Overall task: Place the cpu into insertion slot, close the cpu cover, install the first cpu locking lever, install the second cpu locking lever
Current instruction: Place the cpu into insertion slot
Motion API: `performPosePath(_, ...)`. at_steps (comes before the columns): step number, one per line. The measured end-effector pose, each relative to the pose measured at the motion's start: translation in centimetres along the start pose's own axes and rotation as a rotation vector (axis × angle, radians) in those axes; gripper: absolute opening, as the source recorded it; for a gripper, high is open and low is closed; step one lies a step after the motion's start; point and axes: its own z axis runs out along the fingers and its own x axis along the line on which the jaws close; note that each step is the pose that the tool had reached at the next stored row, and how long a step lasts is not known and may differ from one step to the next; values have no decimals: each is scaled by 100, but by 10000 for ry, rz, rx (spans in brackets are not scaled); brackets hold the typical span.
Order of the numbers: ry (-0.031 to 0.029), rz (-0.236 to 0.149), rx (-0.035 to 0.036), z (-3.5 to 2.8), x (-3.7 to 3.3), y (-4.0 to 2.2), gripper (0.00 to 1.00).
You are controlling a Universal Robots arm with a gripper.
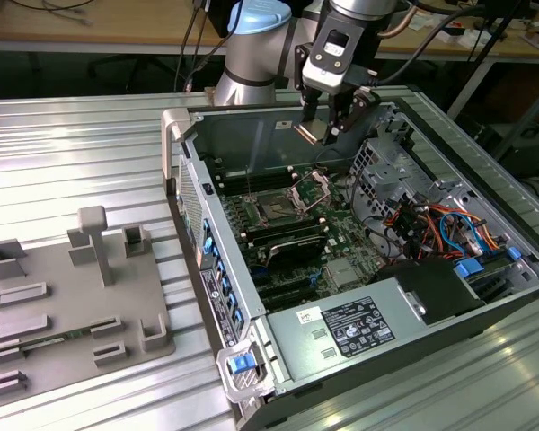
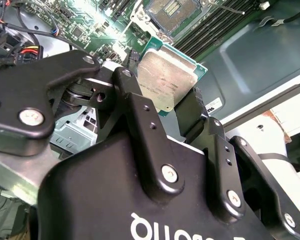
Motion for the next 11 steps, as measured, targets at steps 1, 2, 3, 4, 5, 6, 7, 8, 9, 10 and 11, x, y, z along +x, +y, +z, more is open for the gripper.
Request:
performPosePath(1, -5, 67, -2, 0, 0, -1, 55)
performPosePath(2, -9, 111, -3, 0, 0, -2, 55)
performPosePath(3, -13, 151, -3, 0, 1, -3, 55)
performPosePath(4, -21, 233, -5, 0, 1, -5, 55)
performPosePath(5, -27, 296, -6, 0, 1, -6, 55)
performPosePath(6, -33, 368, -8, 1, 2, -8, 55)
performPosePath(7, -36, 409, -8, 1, 2, -9, 55)
performPosePath(8, -40, 454, -9, 1, 3, -10, 55)
performPosePath(9, -46, 514, -10, 1, 3, -11, 55)
performPosePath(10, -50, 562, -11, 1, 3, -12, 55)
performPosePath(11, -58, 645, -13, 1, 4, -14, 55)
